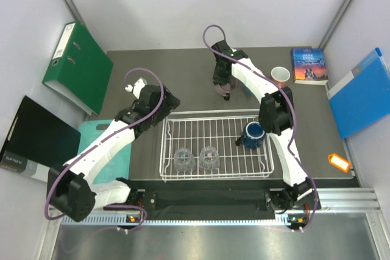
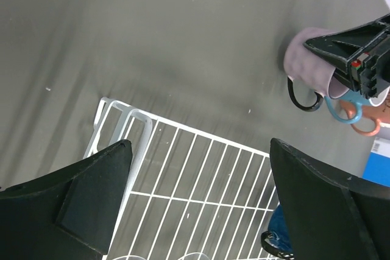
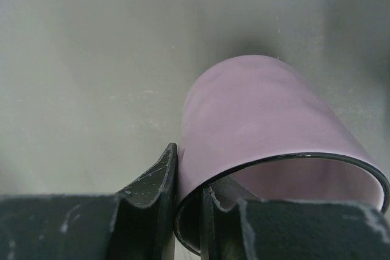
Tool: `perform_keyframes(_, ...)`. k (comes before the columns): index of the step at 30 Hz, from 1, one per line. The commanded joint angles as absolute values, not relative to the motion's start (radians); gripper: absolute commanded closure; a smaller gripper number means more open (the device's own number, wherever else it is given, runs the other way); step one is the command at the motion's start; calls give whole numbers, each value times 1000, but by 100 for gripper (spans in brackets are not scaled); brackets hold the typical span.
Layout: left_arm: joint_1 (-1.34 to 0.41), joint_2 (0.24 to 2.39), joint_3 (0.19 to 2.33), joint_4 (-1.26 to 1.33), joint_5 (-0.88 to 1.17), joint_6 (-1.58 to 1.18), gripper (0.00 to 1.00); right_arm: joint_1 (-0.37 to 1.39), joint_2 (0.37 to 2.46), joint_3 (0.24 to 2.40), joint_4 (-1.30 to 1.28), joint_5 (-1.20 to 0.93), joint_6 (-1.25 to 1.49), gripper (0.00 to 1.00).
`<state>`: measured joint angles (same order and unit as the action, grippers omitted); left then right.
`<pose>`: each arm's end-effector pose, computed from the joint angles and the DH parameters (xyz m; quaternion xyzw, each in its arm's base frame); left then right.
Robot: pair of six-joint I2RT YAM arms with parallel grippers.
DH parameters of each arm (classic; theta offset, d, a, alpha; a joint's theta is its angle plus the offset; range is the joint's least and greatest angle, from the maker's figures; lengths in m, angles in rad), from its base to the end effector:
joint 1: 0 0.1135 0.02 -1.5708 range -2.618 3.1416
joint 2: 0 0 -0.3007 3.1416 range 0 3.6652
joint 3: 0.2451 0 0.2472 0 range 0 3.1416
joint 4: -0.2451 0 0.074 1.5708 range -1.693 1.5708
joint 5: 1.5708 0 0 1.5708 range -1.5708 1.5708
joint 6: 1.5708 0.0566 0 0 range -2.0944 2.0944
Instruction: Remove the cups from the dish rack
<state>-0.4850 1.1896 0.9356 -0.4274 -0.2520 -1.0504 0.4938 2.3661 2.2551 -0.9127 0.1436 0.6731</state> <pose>0.2325 -0.1066 0.3093 -0.3017 0.8450 -0.2148 0.3859 0.4858 0.2523 0.2460 0.1053 0.9547 0.0908 0.2629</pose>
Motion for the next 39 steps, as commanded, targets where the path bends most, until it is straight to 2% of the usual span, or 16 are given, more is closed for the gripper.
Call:
perform_keyframes(1,-485,1210,969,-425,-245,-1040,1,480,2367,2326,-871,127,667,100)
perform_keyframes(9,-485,1238,977,-422,-239,-1031,1,463,2410,2327,-848,80,667,98)
perform_keyframes(12,-485,1247,979,-420,-233,-1032,1,462,2414,2318,-839,63,664,84)
perform_keyframes(20,-485,1244,965,-422,-215,-1046,1,460,2390,2287,-795,38,655,60)
perform_keyframes(27,-485,1218,954,-410,-221,-1045,1,466,2321,2280,-753,23,653,54)
perform_keyframes(35,-489,1206,999,-406,-221,-913,1,469,2050,2194,-641,5,650,45)
perform_keyframes(39,-505,1215,1020,-351,-163,-848,1,472,1812,1926,-529,-31,614,43)
